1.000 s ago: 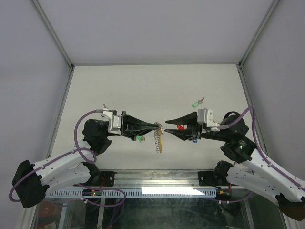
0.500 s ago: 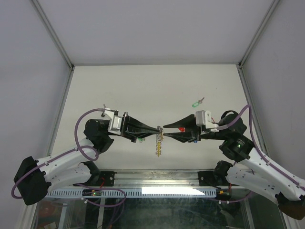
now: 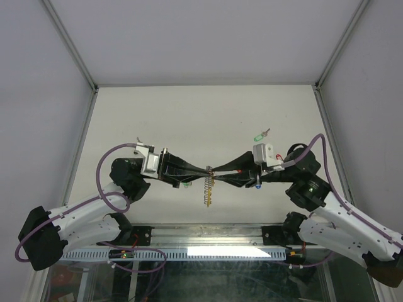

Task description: Put the keys on the keyring

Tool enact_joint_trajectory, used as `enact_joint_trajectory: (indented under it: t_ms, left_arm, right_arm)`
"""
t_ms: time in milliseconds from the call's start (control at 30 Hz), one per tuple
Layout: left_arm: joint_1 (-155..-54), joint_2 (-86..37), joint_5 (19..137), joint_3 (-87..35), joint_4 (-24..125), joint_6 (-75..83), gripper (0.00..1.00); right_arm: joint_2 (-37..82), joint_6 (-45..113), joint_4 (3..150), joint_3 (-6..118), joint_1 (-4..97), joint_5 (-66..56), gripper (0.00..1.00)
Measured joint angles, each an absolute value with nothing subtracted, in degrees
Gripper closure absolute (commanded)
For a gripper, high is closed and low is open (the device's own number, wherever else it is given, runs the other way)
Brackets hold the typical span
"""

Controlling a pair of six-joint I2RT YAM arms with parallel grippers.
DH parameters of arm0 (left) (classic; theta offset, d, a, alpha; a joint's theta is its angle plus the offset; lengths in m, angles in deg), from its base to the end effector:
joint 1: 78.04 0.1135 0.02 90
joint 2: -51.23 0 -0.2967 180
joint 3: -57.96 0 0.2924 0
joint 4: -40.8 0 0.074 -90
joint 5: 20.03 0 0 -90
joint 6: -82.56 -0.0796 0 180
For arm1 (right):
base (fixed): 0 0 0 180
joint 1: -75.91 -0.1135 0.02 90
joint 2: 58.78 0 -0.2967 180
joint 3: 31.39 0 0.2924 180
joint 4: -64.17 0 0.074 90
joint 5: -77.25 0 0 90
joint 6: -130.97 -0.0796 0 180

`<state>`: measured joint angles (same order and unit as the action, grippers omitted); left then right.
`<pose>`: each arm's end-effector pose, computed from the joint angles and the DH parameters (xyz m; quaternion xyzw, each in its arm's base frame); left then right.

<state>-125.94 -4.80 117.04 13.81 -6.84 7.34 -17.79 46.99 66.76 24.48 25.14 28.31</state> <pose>0.1206 -0.2204 0.3743 0.4598 0.2993 -0.5799 0.6023 0.0920 0.1954 0.4117 -0.5196 0.3870 0.4811 0.5906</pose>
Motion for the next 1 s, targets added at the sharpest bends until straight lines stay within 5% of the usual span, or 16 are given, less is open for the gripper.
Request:
enact_joint_trajectory:
  t_ms: [300,500,667,800,1000]
  left_arm:
    - [-125.94,-4.78,117.06,13.78,-6.93,7.63,1.0]
    - [-125.94,-4.73,117.11,13.81,-7.0,7.87,1.0]
    - [-125.94,-4.65,117.39,13.81,-7.0,8.22,0.99]
    - [-125.94,-4.49,117.28,13.78,-6.3,7.96,0.67]
    - [-125.94,-2.42,116.52,13.19,-0.77,5.29,0.53]
  right_arm:
    - [-15.54,45.57,65.03,24.48,24.97,29.64,0.83]
    - [-15.04,45.11,64.68,24.48,24.66,30.16,1.0]
    - [-14.99,45.18,64.96,24.61,24.64,29.9,1.0]
    - [-14.99,46.47,71.04,27.41,24.42,28.2,1.0]
    - [-14.99,50.62,86.86,37.0,24.38,23.13,1.0]
